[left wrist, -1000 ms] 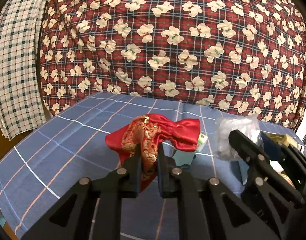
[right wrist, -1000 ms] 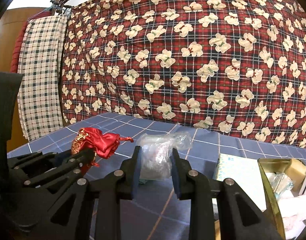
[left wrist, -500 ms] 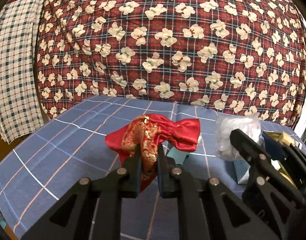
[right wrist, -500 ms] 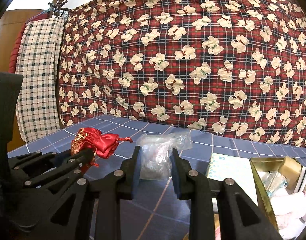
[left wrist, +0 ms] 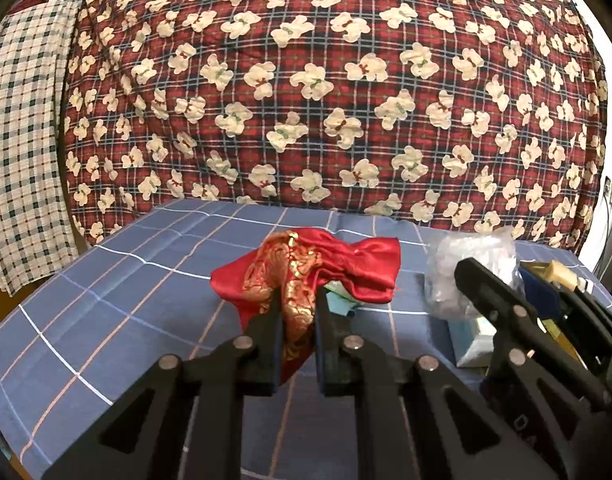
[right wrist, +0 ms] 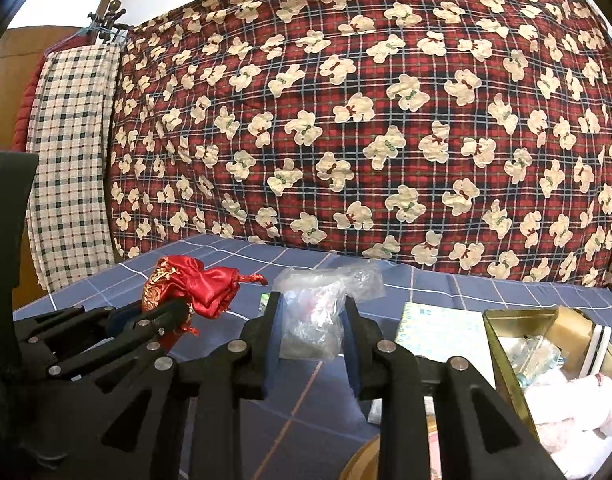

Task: Organize soft objects
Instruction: 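Lift and carry the red pouch and clear bag in both tools toward the gold tray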

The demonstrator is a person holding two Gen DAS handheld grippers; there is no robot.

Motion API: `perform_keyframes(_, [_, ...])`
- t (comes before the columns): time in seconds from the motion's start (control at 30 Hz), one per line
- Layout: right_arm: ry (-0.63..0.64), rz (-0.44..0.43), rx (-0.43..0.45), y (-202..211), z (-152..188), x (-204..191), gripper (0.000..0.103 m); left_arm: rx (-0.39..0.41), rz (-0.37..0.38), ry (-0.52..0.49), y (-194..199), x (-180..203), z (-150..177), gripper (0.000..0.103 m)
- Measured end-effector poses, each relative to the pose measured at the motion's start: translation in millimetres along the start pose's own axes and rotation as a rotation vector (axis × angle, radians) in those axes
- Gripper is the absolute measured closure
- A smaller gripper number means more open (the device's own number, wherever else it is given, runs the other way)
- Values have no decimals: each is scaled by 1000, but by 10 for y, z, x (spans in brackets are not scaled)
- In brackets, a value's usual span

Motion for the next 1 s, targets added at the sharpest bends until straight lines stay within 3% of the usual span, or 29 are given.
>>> perform_keyframes(1.0, [-69,99,-2,153,109,479,73,-28,93,-13,-32,444,92,93])
Point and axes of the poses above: each gripper's, at about its wrist camera, not at the fingertips, and y roughly against the way its jaws point, x to its right, z to its underside, the point moved 9 cm from there along -y, roughly the way its jaws point, and after that the axes turned 9 degrees about y, right-handed, at the moved point
